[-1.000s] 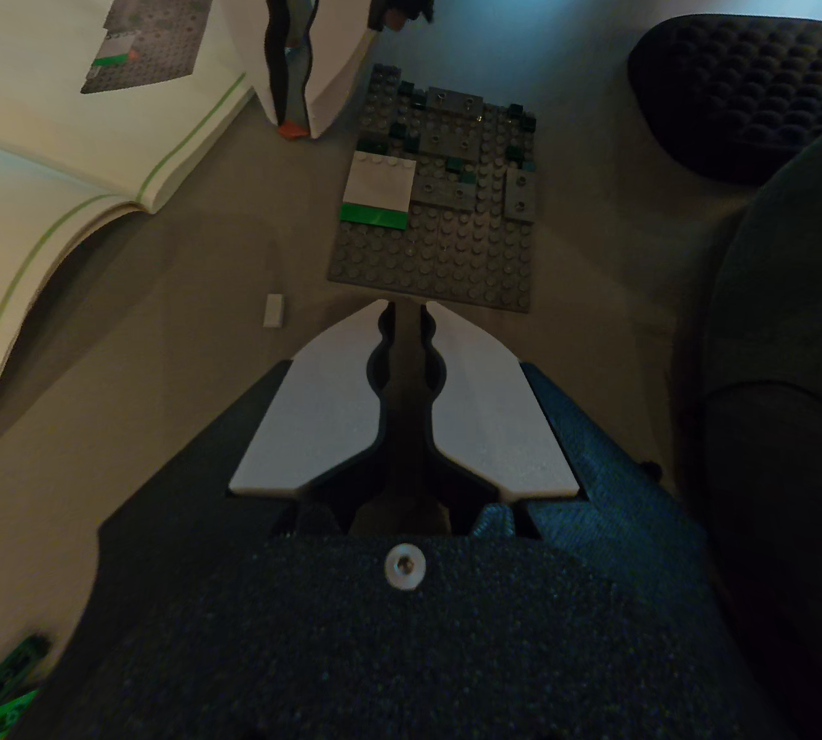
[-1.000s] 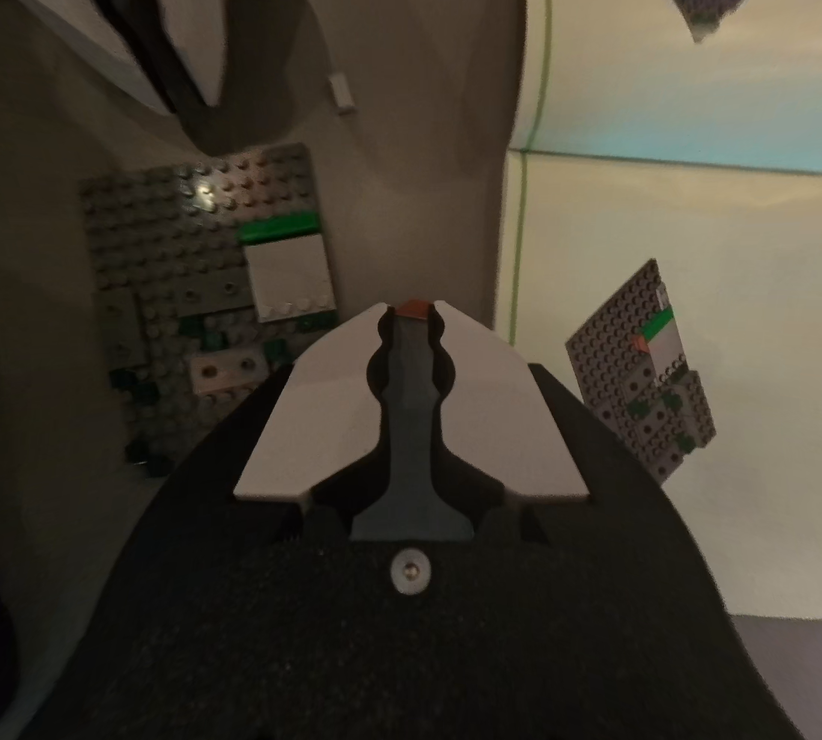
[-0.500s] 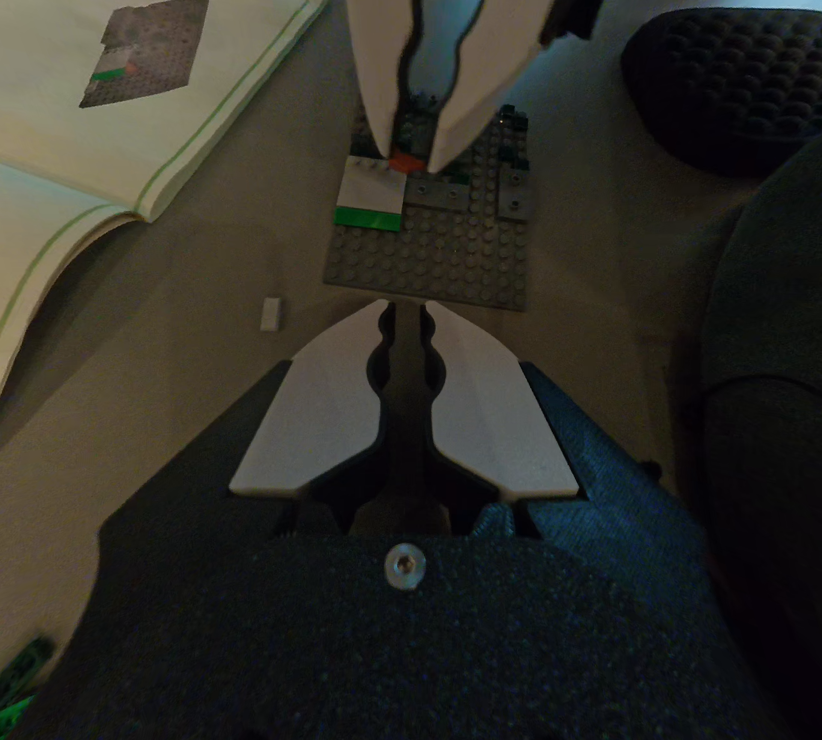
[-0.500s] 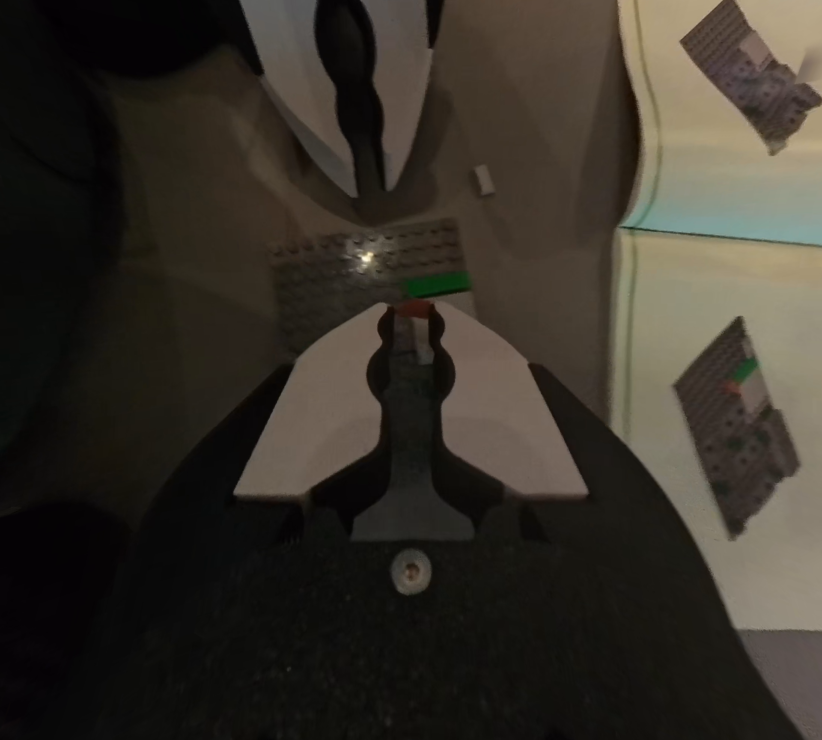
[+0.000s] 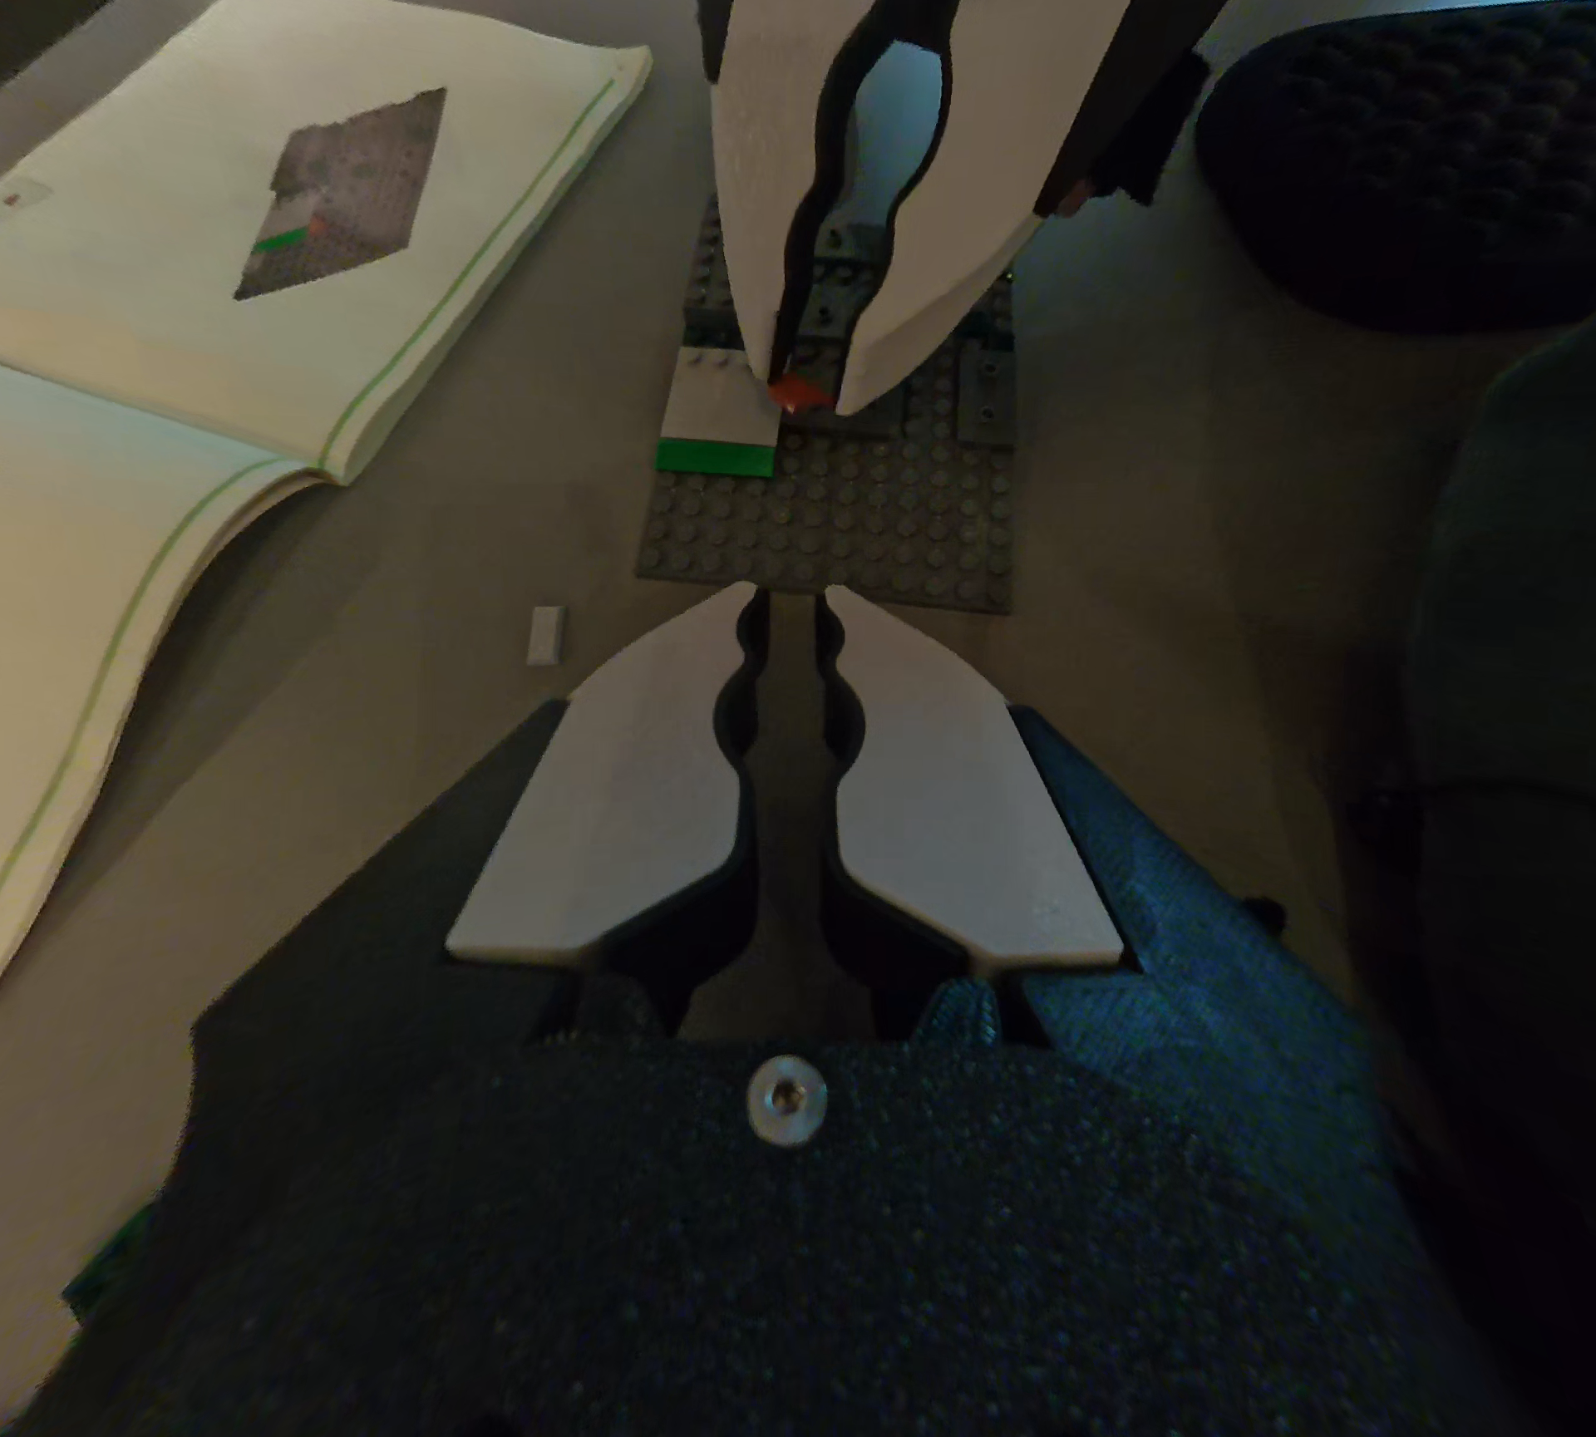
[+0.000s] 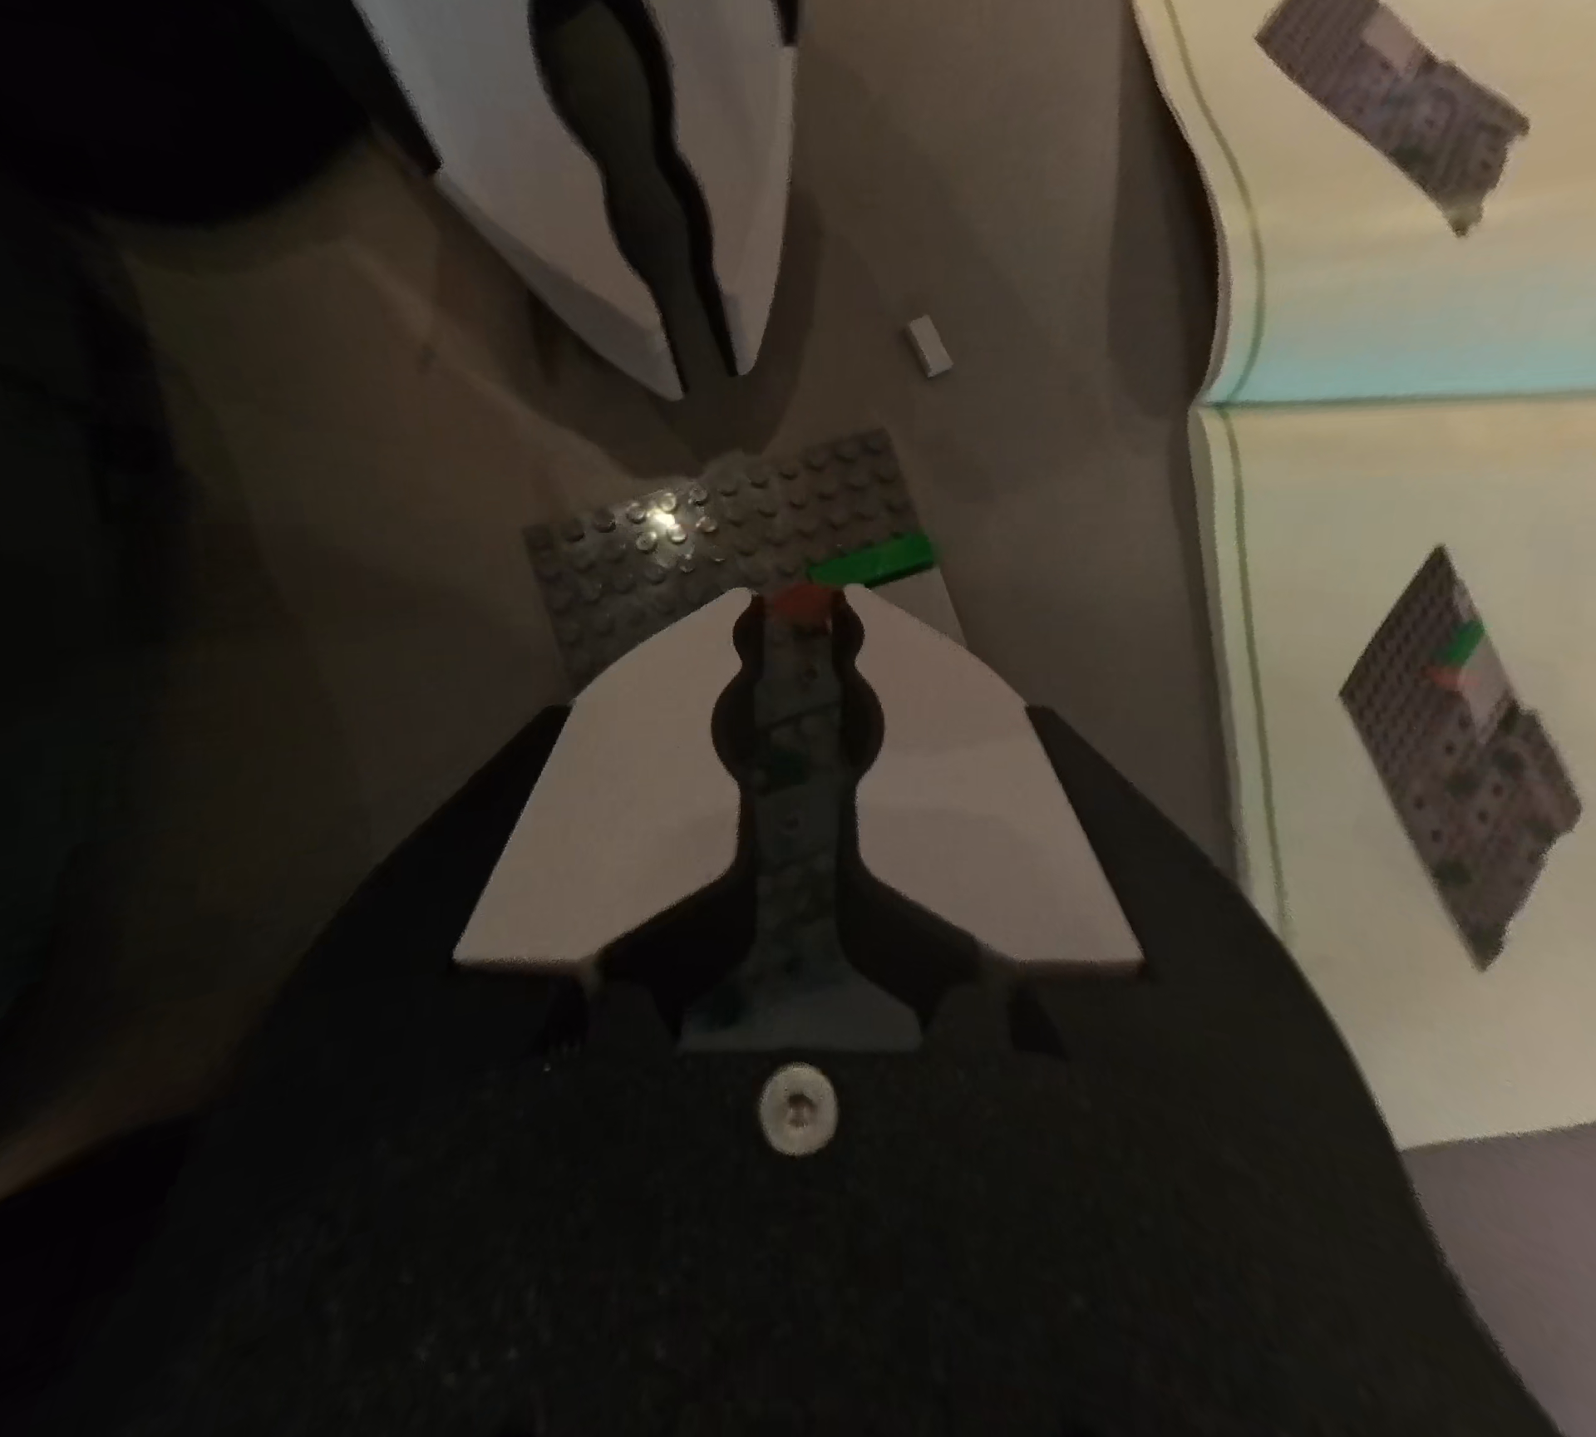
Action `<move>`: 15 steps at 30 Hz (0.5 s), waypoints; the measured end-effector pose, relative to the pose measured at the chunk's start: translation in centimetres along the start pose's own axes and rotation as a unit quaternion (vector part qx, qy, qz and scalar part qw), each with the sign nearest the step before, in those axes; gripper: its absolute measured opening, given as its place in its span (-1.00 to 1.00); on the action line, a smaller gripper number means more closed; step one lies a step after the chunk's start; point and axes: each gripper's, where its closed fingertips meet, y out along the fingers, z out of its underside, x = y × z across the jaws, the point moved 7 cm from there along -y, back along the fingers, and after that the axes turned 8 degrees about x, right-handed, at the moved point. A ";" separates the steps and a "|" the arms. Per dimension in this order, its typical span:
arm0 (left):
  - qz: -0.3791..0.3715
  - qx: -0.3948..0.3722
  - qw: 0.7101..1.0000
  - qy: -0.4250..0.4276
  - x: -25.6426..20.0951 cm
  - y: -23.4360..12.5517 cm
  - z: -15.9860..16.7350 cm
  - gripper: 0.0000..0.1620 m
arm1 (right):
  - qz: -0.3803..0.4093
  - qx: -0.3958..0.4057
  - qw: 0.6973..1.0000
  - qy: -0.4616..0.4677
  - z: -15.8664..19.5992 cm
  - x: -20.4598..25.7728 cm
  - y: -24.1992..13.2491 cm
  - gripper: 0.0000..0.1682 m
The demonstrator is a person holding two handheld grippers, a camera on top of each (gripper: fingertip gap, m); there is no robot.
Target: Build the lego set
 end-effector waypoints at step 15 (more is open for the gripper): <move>-0.003 0.004 1.000 0.009 -0.1 0.2 0.3 -0.89 | -0.116 0.070 0.926 -0.352 -1.8 -1.4 0.8 -0.83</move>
